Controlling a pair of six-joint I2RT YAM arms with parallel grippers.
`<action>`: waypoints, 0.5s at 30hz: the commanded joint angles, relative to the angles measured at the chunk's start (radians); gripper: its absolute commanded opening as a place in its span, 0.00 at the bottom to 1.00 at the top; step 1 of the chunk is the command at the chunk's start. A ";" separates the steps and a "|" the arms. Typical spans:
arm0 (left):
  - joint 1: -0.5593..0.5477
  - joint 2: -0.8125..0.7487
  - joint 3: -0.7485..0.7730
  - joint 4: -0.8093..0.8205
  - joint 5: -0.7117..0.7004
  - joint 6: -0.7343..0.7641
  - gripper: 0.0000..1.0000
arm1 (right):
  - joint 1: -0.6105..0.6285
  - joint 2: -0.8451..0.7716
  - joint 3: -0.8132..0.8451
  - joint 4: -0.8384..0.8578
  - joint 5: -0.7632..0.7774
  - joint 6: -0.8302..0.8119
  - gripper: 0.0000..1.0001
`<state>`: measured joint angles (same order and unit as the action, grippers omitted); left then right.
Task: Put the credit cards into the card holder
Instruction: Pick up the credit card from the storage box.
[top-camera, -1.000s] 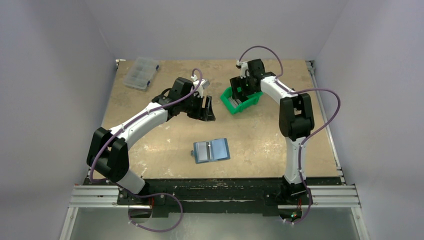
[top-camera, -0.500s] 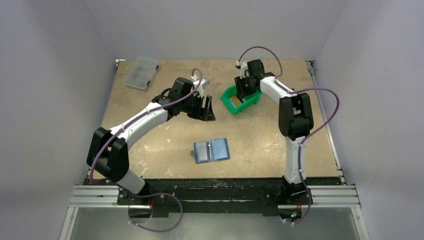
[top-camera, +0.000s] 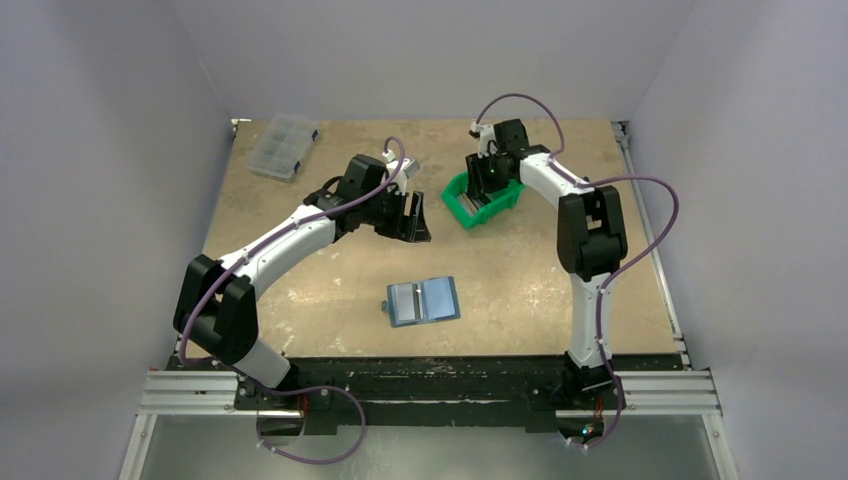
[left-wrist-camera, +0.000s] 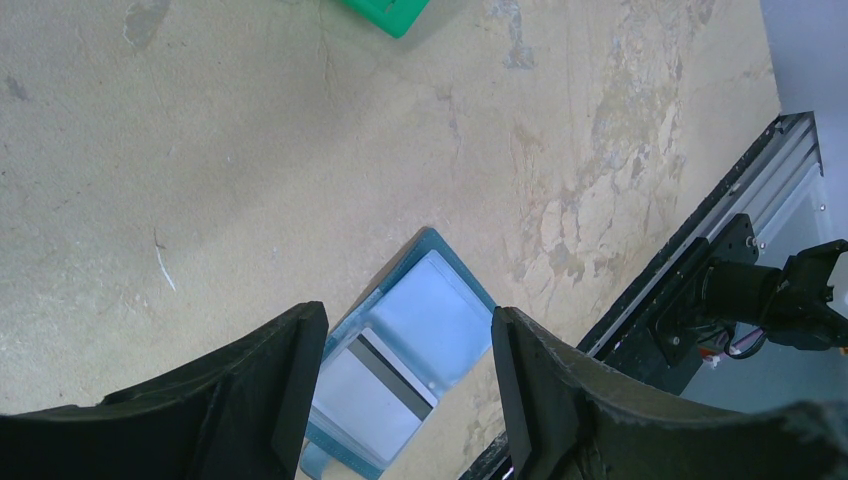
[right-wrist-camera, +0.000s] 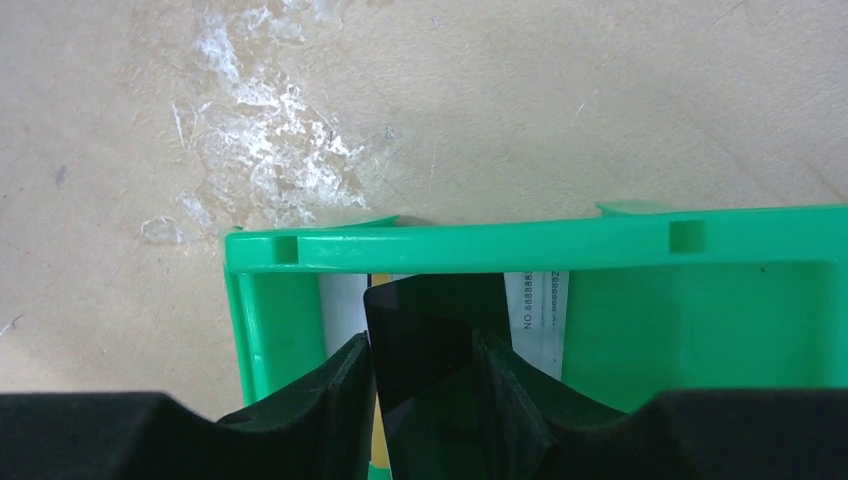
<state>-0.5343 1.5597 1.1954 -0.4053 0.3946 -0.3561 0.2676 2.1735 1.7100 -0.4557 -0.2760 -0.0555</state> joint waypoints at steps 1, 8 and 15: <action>0.002 -0.015 -0.009 0.036 0.023 0.000 0.66 | 0.001 -0.043 0.007 -0.010 -0.043 0.016 0.42; 0.002 -0.016 -0.010 0.036 0.021 0.000 0.66 | 0.000 -0.057 0.014 -0.018 -0.044 0.019 0.20; 0.002 -0.016 -0.011 0.036 0.016 0.000 0.66 | 0.000 -0.113 0.014 0.002 0.134 0.023 0.00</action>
<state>-0.5343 1.5597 1.1954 -0.4053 0.3954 -0.3561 0.2600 2.1189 1.7130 -0.4446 -0.2478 -0.0444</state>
